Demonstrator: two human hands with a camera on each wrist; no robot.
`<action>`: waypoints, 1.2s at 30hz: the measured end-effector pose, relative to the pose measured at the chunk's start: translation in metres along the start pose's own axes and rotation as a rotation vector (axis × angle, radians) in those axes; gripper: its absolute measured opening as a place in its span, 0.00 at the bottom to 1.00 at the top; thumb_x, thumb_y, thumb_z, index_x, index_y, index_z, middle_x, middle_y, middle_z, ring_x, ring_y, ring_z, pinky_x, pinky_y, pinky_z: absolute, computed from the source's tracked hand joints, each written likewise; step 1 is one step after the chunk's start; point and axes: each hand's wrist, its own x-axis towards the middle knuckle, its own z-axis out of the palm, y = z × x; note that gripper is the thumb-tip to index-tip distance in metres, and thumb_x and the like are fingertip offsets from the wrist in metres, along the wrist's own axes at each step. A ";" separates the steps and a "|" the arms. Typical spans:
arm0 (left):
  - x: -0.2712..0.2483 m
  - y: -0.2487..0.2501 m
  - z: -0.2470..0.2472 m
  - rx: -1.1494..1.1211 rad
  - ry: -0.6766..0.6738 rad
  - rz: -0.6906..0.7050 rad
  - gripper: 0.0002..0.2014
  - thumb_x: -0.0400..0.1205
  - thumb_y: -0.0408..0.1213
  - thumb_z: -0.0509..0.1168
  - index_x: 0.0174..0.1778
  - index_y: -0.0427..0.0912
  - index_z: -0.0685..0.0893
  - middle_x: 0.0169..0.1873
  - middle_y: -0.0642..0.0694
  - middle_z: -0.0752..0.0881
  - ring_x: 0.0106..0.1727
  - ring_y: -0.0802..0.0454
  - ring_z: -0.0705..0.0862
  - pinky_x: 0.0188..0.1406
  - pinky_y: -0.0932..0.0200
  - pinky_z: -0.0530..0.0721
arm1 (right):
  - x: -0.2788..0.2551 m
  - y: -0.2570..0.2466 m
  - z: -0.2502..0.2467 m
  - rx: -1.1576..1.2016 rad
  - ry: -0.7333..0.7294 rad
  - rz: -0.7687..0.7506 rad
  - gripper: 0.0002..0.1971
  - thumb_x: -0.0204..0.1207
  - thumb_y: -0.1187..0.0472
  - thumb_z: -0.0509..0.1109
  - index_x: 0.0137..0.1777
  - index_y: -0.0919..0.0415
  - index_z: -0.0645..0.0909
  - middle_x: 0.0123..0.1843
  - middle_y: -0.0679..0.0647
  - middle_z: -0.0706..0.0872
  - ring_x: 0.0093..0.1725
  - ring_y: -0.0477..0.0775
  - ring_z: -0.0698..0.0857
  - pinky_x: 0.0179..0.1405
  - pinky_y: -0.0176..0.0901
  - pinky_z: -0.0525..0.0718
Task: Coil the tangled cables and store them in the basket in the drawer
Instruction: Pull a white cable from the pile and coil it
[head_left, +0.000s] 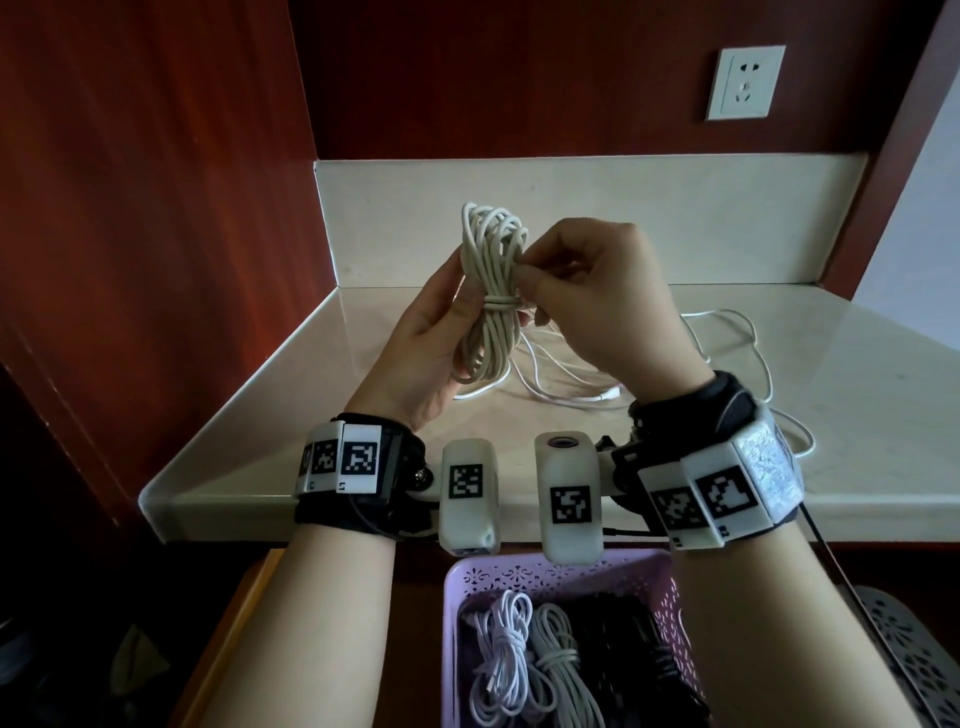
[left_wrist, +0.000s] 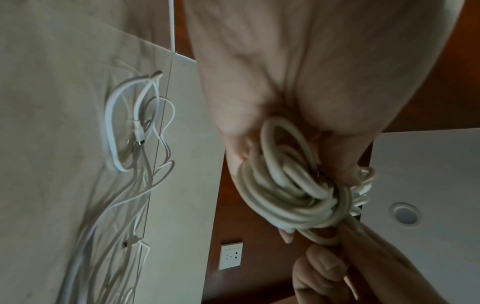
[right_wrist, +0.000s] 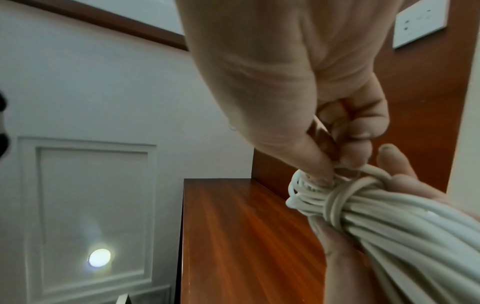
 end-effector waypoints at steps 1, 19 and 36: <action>0.000 0.001 0.001 -0.001 0.001 0.000 0.23 0.85 0.40 0.56 0.78 0.44 0.66 0.58 0.51 0.87 0.57 0.50 0.87 0.64 0.48 0.82 | 0.000 0.000 0.000 -0.024 -0.002 -0.022 0.02 0.70 0.72 0.71 0.37 0.70 0.82 0.28 0.58 0.84 0.24 0.48 0.83 0.29 0.43 0.83; -0.001 -0.001 0.011 -0.034 -0.039 -0.099 0.14 0.88 0.37 0.50 0.66 0.47 0.77 0.49 0.48 0.89 0.48 0.49 0.89 0.46 0.57 0.87 | 0.002 0.020 -0.001 -0.078 -0.043 -0.209 0.06 0.73 0.70 0.69 0.43 0.67 0.89 0.35 0.51 0.76 0.34 0.54 0.79 0.36 0.51 0.83; 0.003 0.000 0.010 -0.251 0.062 -0.199 0.18 0.83 0.44 0.55 0.43 0.41 0.90 0.34 0.39 0.88 0.35 0.47 0.87 0.37 0.56 0.85 | 0.005 0.033 -0.012 -0.116 -0.221 -0.287 0.16 0.74 0.59 0.71 0.60 0.64 0.86 0.46 0.44 0.73 0.36 0.40 0.77 0.41 0.25 0.73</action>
